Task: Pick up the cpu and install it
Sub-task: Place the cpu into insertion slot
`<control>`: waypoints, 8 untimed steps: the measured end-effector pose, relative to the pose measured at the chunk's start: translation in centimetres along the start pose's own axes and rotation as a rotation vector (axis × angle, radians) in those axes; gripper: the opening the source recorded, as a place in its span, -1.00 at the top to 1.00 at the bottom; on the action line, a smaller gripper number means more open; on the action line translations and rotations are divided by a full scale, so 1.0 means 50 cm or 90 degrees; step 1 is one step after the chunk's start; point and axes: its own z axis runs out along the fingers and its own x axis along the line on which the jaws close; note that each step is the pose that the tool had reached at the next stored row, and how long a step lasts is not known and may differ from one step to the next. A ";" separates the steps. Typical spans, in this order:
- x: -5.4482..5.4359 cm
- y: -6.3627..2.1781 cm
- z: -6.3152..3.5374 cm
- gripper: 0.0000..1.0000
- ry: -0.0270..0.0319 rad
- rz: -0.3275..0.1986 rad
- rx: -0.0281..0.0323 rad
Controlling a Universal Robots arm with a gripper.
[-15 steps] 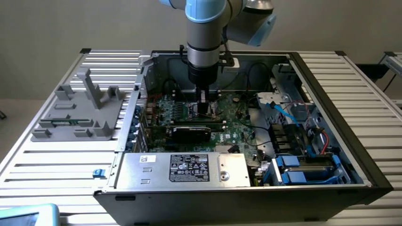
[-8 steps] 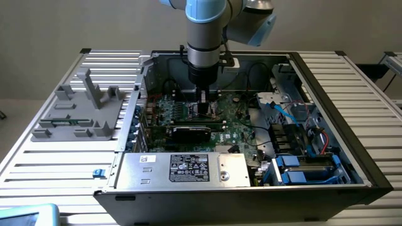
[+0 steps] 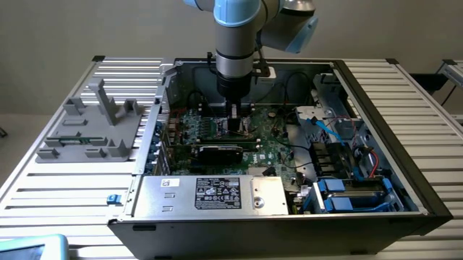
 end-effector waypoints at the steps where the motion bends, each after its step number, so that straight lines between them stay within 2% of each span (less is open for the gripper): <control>1: 0.000 0.000 0.000 -0.10 -0.0001 0.000 0.0001; 8: 0.000 0.000 0.000 -0.10 0.0000 0.003 0.0000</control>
